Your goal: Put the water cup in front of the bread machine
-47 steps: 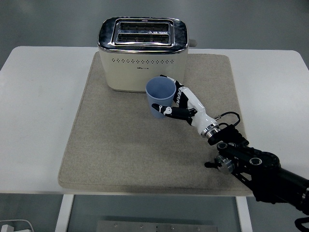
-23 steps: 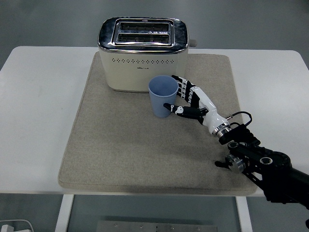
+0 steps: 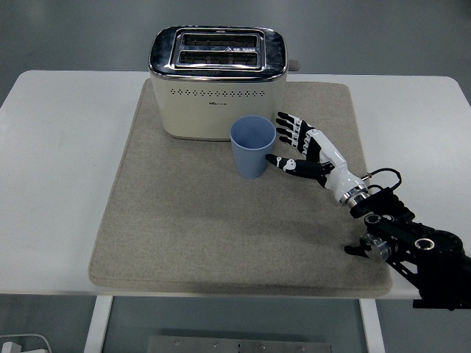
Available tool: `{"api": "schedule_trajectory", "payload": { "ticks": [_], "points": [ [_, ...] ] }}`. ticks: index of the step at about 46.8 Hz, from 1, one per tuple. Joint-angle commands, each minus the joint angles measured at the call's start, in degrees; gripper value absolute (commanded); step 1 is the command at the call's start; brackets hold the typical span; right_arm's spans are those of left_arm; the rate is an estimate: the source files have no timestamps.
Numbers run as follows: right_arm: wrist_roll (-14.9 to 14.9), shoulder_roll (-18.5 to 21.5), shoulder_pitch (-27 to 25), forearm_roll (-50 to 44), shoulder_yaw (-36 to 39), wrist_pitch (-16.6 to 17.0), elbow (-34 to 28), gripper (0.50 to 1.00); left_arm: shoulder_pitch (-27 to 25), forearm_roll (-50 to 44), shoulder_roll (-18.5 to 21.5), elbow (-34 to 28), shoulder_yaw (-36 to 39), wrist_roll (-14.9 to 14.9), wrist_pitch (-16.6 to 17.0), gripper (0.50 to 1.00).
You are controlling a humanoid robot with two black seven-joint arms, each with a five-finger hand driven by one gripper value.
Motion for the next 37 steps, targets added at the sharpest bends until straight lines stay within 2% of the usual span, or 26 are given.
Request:
{"api": "schedule_trajectory", "payload": {
  "ticks": [1,10,18,23,30,37],
  "points": [
    [0.0,-1.58,-0.18,-0.01,0.28,0.02,0.76,0.917,0.0,-0.01,0.0,0.0,0.0,0.03,0.01,1.0],
    [0.0,-5.09,-0.18,0.96,0.55,0.02,1.46,0.917,0.0,-0.01,0.0,0.0,0.0,0.03,0.01,1.0],
    [0.0,-7.38,0.44,3.68,2.66,3.09,1.38,0.917,0.0,-0.01,0.0,0.0,0.0,0.03,0.01,1.0],
    [0.0,-8.35,1.32,5.35,2.83,3.36,1.38,0.917,0.0,-0.01,0.0,0.0,0.0,0.03,0.01,1.0],
    [-6.34,-8.52,3.69,10.36,2.75,3.8,1.38,0.917,0.0,-0.01,0.0,0.0,0.0,0.03,0.01,1.0],
    [-14.77,-8.17,7.03,15.72,2.75,3.8,0.76,0.917,0.0,-0.1,0.0,0.0,0.0,0.03,0.01,1.0]
  ]
}}
